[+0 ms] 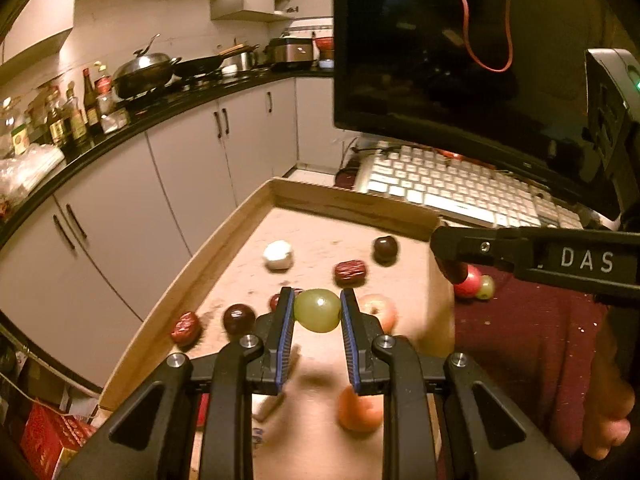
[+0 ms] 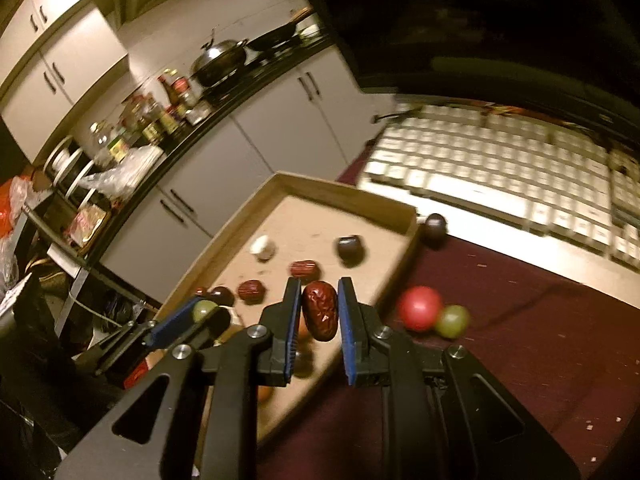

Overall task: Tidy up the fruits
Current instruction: 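Carry the green grape and red date into the tray and open both grippers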

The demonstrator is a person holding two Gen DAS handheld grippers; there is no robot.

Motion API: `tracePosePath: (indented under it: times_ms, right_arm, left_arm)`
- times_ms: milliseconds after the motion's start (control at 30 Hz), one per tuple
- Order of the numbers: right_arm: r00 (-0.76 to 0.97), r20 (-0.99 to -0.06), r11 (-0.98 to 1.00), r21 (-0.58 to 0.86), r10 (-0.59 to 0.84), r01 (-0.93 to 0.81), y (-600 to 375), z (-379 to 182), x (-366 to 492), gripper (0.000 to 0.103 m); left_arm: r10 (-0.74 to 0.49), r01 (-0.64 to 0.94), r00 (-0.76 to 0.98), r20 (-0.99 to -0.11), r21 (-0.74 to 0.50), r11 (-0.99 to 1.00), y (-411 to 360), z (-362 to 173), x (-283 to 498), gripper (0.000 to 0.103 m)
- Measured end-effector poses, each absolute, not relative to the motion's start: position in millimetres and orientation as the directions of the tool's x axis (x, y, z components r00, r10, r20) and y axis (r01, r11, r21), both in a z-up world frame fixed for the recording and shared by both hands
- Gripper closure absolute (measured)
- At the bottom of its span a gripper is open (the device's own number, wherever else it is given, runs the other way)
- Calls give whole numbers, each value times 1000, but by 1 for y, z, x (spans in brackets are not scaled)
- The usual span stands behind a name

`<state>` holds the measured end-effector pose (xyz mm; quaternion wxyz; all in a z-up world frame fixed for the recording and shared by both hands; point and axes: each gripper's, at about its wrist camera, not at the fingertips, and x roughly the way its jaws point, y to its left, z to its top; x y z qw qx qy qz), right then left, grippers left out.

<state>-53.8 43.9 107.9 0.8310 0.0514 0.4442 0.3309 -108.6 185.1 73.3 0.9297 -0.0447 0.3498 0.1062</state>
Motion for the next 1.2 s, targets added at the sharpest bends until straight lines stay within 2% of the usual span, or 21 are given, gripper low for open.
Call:
tracePosePath:
  times_ms: [700,800,900,1133,1200]
  right_arm:
    - [336,-779,811,347,529,-471,86,70,-42,83]
    - [321,-787,811,355,527,-465,86,67,-39,82]
    - [302,-797,813,362,524,-456,85,64,-35,82]
    - [264,-778,786,423,570,-450,74,69,-30,81]
    - [273,-754,774,452,597,-445,64,75,-28,81]
  left_arm:
    - [193,-292,675,-712,-18,956,219,50,-99,79]
    - [189,-299,650,-736,-19,954,221,48,-95,67]
    - [194,-302,632,-750,-8,953,221,47,-94,46]
    - [219,-312,617,-756,21,950,218,48,-94,30]
    - [223,-314,614,-758,25,949,217,49,-94,29]
